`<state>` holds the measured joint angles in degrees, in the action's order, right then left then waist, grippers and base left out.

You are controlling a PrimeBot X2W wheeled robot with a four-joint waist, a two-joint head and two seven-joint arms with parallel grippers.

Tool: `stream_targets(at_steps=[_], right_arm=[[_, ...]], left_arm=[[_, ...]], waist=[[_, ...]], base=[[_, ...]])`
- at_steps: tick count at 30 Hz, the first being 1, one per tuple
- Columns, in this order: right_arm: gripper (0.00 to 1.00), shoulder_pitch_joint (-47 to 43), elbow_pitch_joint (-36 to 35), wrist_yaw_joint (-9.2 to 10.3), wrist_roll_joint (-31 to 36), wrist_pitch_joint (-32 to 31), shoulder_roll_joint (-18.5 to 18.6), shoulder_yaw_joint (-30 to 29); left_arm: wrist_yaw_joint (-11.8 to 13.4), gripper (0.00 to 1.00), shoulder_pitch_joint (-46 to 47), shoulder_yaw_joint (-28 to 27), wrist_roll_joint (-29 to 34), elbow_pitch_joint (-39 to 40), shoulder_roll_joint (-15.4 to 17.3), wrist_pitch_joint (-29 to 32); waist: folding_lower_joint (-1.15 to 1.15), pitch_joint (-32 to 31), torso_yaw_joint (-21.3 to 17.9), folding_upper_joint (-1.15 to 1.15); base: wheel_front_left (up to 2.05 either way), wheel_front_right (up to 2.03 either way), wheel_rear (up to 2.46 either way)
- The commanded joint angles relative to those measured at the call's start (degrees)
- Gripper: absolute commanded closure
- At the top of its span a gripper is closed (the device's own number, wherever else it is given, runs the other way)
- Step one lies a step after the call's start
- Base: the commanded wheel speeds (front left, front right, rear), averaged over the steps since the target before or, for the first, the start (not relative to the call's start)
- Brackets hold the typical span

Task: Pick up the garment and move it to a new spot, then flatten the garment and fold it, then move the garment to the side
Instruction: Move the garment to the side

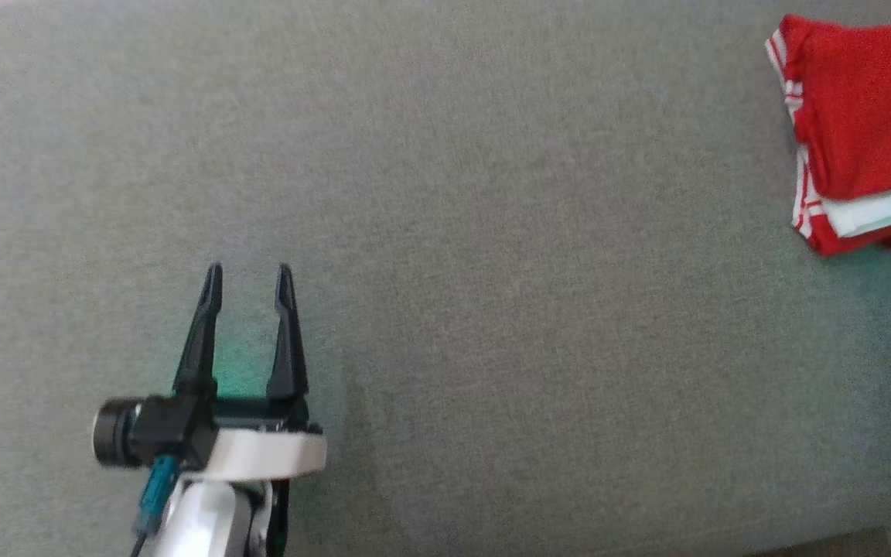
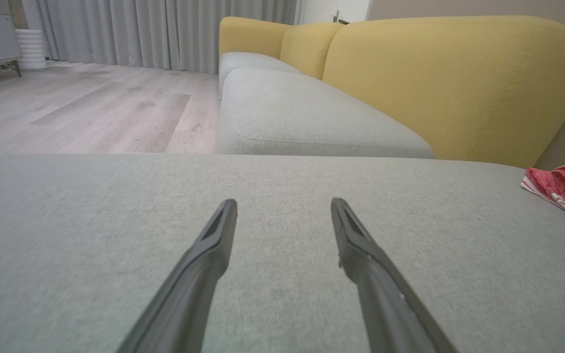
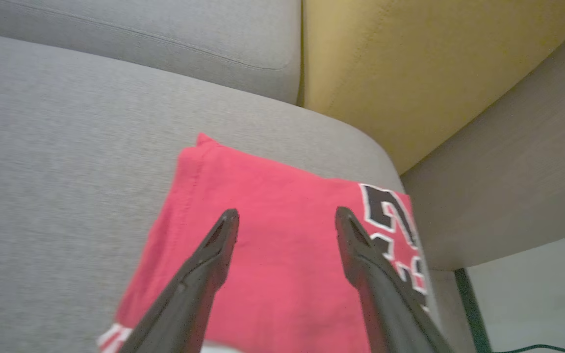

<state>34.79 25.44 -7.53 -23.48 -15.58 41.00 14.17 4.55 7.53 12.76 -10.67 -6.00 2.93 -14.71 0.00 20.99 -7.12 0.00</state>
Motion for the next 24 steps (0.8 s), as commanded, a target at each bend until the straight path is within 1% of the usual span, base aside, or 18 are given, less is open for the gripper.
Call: stream_targets(at_steps=[1,4,7,11,16,19,22,23,24], right_arm=[[0.00,-2.97,-2.31,0.04,0.85,1.57,-1.25,-0.36],[0.00,-7.26,-2.95,0.04,1.60,4.70,-7.28,0.97],[0.00,-11.66,-2.28,0.04,1.66,8.77,-12.70,2.82],[0.00,-17.54,0.02,0.04,1.34,16.53,-19.68,4.52],[0.00,-23.15,3.15,0.04,3.45,28.26,-26.20,5.57],[0.00,-25.94,3.22,0.04,6.85,30.42,-29.57,3.52],[0.00,-30.02,-3.63,0.04,13.02,30.54,-32.54,-0.17],[0.00,-30.02,-3.63,0.04,13.02,30.54,-32.54,-0.17],[0.00,-31.89,-5.81,0.04,14.73,30.55,-33.53,-1.52]], left_arm=[[-0.21,0.00,-1.48,-2.18,-0.54,0.74,-0.05,-0.29],[-1.06,0.00,-3.11,-2.38,-0.96,0.45,-0.05,-0.29],[-1.12,0.00,-5.07,-2.50,-1.31,0.49,-0.05,-0.29],[-0.31,0.00,-8.40,-2.48,-1.97,1.08,-0.05,-0.29],[0.01,0.00,-13.13,-3.52,-2.18,2.90,-0.05,-0.29],[-0.18,0.00,-15.54,-4.51,-1.89,4.71,-0.05,-0.29],[-0.43,0.00,-17.94,-5.55,-2.10,6.88,-0.05,-0.29],[-0.43,0.00,-17.94,-5.55,-2.10,6.88,-0.05,-0.29],[-0.46,0.00,-18.80,-5.86,-2.03,7.45,-0.05,-0.29]], waist=[[0.00,-3.90,1.08,0.00],[0.00,-7.83,2.10,0.00],[0.00,-11.82,3.40,0.00],[0.00,-17.23,4.81,0.00],[0.00,-21.86,5.50,0.00],[0.00,-23.54,5.57,0.00],[0.00,-25.01,5.34,0.00],[0.00,-25.01,5.34,0.00],[0.00,-25.51,5.25,0.00]], base=[[0.00,0.00,0.00],[0.00,0.00,0.00],[0.00,0.00,0.00],[0.00,0.00,0.00],[0.00,0.00,0.00],[0.00,0.00,0.00],[0.00,0.00,0.00],[0.00,0.00,0.00],[0.00,0.00,0.00]])
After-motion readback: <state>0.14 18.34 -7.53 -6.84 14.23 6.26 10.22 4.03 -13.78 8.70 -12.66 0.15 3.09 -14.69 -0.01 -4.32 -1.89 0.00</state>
